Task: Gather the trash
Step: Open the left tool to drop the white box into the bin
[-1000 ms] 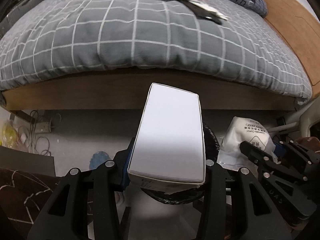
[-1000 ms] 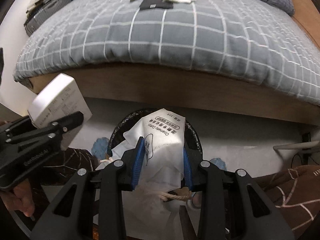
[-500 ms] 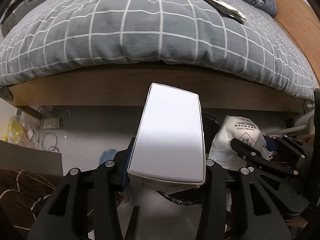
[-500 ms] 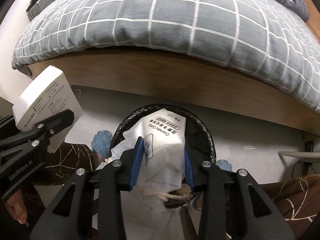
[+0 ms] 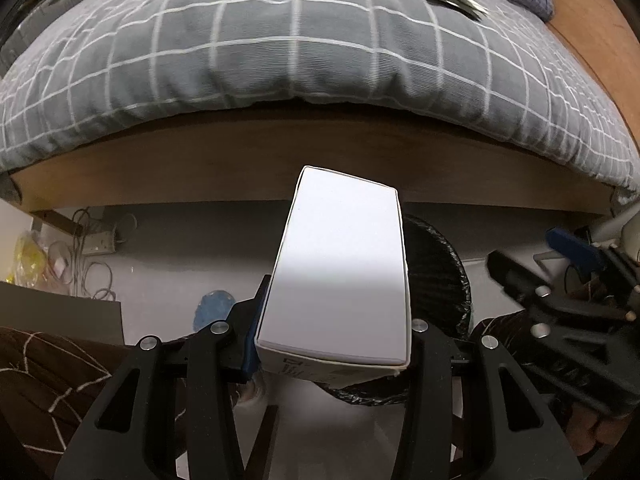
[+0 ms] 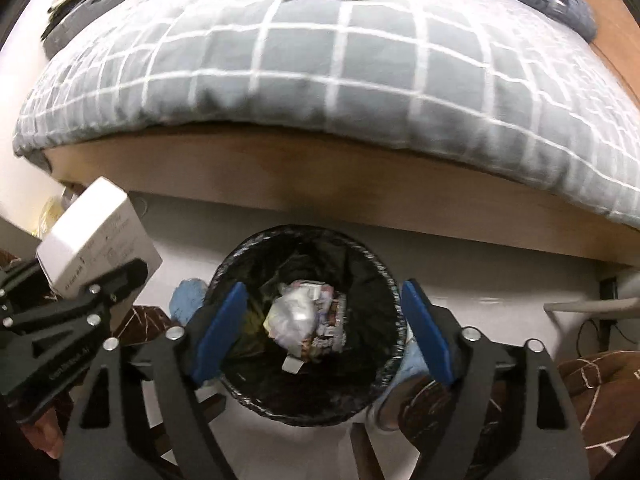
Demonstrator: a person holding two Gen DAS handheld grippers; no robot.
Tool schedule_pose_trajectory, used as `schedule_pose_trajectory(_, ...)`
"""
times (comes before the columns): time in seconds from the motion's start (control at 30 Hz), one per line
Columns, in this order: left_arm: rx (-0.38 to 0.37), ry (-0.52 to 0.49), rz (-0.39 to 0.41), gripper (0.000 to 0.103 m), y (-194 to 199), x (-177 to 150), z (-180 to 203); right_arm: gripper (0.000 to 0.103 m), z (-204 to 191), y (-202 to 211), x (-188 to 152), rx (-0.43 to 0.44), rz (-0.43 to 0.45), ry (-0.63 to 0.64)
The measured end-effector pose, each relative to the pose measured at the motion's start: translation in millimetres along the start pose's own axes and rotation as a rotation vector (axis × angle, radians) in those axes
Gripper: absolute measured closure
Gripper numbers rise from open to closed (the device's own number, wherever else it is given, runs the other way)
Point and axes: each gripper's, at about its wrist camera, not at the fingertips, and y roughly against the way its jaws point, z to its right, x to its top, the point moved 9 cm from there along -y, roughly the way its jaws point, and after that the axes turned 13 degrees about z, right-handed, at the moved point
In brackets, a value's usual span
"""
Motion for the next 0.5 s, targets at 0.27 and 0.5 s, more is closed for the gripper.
schedule_pose_trajectory(0.27, -0.062, -0.034, -0.015, 0.059, -5.4, 1.8, 47.0, 0.008, 48.4, 30.3, 7.9, -0.070, 0.081, 0.009)
schedule_pose_trajectory(0.5, -0.125, -0.052, -0.044, 0.059, -13.0, -6.4, 83.5, 0.008, 74.8, 42.6, -1.0, -0.088, 0.097, -0.054)
